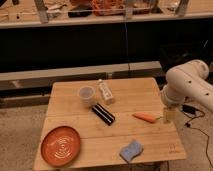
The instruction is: Move the arm in a circular motion
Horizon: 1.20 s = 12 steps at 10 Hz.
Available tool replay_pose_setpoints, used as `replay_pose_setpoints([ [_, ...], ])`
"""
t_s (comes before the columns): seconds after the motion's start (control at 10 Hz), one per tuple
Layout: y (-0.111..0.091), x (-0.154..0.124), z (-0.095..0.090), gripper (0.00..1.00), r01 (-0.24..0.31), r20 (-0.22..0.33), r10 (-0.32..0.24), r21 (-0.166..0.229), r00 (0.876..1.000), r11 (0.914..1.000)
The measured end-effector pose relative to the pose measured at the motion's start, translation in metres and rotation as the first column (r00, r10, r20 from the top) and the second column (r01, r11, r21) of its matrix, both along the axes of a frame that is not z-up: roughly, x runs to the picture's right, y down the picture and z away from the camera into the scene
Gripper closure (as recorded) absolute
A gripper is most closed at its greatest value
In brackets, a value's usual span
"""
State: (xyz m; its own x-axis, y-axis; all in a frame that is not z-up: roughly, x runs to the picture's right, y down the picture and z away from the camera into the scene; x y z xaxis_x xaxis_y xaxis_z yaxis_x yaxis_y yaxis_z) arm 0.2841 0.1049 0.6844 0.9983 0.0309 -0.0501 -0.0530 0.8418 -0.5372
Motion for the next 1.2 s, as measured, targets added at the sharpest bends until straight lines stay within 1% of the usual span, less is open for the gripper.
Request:
replay_pose_setpoints([
  [0.9, 0.001, -0.001, 0.0, 0.2, 0.003, 0.0, -0.003, 0.0, 1.0, 1.0],
  [1.0, 0.004, -0.007, -0.002, 0.2, 0.01, 0.004, -0.01, 0.003, 1.0, 0.9999],
  [1.2, 0.007, -0.03, -0.004, 0.2, 0.03, 0.017, -0.03, 0.01, 0.999, 0.9995],
])
